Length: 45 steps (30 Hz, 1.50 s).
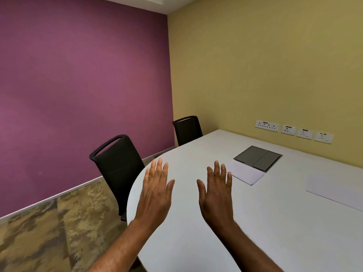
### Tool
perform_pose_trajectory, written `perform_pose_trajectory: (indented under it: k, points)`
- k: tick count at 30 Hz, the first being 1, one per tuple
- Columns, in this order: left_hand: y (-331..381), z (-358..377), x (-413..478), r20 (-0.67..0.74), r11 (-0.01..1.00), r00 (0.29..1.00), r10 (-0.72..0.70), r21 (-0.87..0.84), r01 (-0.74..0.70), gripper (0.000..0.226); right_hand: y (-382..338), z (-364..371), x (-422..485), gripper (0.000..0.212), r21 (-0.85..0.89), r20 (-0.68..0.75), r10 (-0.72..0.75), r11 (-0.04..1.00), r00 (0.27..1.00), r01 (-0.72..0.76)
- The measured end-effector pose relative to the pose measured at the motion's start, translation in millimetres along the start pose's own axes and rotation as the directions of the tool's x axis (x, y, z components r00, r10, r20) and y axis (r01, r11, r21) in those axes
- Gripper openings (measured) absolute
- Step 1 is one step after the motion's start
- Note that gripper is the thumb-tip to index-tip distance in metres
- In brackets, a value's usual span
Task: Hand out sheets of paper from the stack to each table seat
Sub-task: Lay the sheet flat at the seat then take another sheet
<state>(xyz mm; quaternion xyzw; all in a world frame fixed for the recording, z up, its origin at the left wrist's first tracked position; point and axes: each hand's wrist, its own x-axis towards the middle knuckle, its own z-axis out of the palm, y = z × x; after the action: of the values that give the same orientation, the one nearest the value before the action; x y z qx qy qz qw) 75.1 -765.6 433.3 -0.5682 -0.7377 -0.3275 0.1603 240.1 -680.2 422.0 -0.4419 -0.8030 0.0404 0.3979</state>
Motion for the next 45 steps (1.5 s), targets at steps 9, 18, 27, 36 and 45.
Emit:
perform_pose_trajectory:
  k: [9, 18, 27, 36, 45]
  points:
    - [-86, -15, 40, -0.007, 0.996, 0.998, 0.061, -0.068, -0.061, 0.06, -74, 48, 19, 0.061, -0.1, -0.008, 0.027, 0.995, 1.0, -0.027]
    - [-102, 41, 97, 0.005, 0.988, 0.995, 0.101, -0.115, -0.1, 0.061, -48, 84, 69, 0.061, -0.133, -0.025, 0.076, 0.988, 0.997, -0.079]
    - [-111, 82, 165, -0.008, 0.973, 0.979, 0.202, -0.115, -0.202, 0.06, -22, 105, 122, 0.062, -0.187, -0.093, 0.08, 0.978, 0.992, -0.097]
    - [-166, 139, 221, 0.024, 0.913, 0.945, 0.327, -0.268, -0.309, 0.06, -26, 166, 155, 0.057, -0.315, -0.189, 0.145, 0.928, 0.971, -0.2]
    - [-226, 152, 282, 0.007, 0.819, 0.891, 0.455, -0.396, -0.415, 0.061, -79, 221, 178, 0.057, -0.39, -0.275, 0.274, 0.844, 0.921, -0.368]
